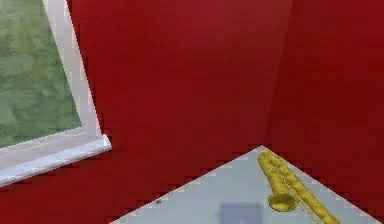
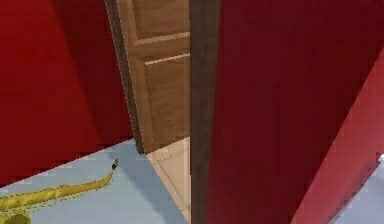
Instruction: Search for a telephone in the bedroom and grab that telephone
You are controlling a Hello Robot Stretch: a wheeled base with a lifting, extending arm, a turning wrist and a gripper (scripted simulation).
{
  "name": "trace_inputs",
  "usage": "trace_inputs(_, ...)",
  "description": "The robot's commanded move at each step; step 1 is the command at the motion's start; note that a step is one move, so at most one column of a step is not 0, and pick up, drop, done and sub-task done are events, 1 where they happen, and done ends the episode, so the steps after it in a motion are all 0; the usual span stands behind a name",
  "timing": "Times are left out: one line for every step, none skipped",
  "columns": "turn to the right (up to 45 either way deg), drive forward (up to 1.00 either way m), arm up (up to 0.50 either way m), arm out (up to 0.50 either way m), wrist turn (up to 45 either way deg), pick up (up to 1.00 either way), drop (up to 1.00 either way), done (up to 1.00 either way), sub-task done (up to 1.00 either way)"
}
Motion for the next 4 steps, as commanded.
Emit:
trace_inputs(-45.0, 0.00, 0.00, 0.00, 0.0, 0.00, 0.00, 0.00, 0.00)
trace_inputs(-6.0, 0.00, 0.00, 0.00, 0.0, 0.00, 0.00, 0.00, 0.00)
trace_inputs(0.0, 0.45, 0.00, 0.00, 0.0, 0.00, 0.00, 0.00, 0.00)
trace_inputs(-45.0, 0.00, 0.00, 0.00, 0.0, 0.00, 0.00, 0.00, 0.00)
